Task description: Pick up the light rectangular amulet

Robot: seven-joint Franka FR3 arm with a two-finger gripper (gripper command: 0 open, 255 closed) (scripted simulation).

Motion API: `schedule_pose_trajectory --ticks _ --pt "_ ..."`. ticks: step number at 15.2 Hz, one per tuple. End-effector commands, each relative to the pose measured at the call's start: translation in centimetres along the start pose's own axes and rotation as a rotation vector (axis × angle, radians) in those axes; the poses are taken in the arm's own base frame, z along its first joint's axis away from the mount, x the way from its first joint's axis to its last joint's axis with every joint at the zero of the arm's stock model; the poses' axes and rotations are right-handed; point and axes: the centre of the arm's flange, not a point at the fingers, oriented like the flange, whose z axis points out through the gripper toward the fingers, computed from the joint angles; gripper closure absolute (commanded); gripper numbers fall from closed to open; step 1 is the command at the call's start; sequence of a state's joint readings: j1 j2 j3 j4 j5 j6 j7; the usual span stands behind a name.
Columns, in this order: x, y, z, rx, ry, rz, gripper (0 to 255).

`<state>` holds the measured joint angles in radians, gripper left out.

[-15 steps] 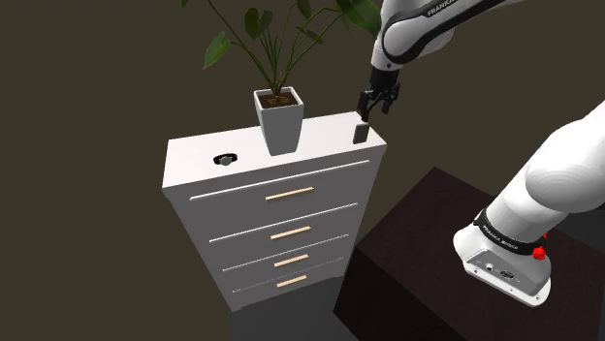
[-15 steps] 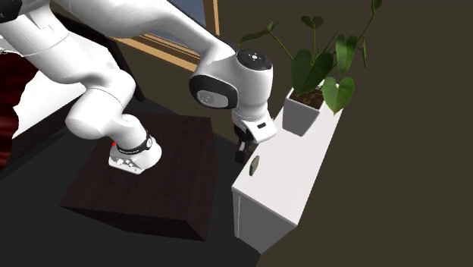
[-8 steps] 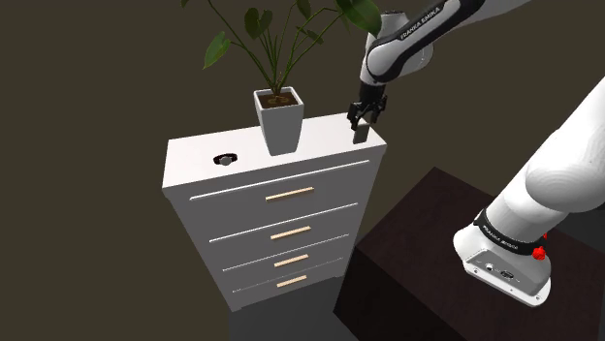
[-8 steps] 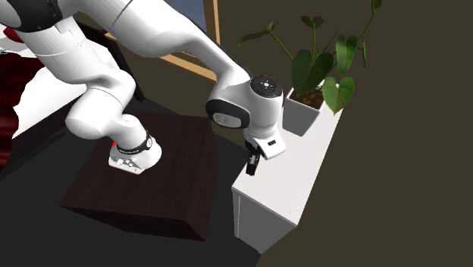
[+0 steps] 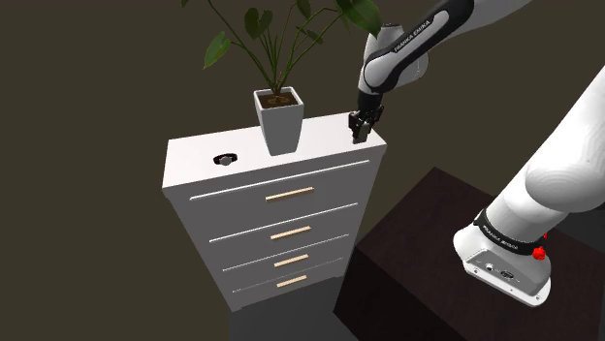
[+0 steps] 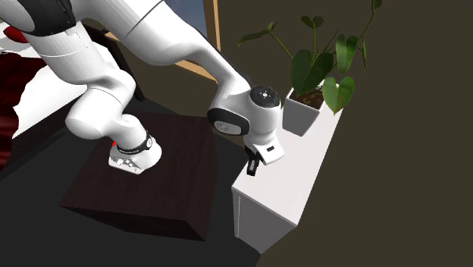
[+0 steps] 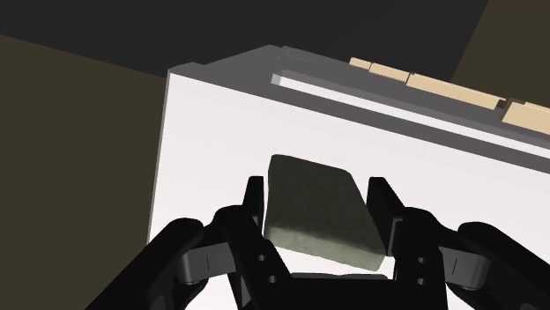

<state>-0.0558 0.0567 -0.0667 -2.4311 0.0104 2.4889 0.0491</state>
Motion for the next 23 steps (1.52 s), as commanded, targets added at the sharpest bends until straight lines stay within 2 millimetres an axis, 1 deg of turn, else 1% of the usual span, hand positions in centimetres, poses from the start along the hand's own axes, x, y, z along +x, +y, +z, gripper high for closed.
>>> schedule_pose_trajectory --ticks 1,8,23 --pt "0.0 0.0 0.0 0.000 0.000 0.000 255" --pt "0.0 0.1 0.1 0.000 0.000 0.000 255" --pt "0.0 0.0 -7.8 0.000 0.000 0.000 255"
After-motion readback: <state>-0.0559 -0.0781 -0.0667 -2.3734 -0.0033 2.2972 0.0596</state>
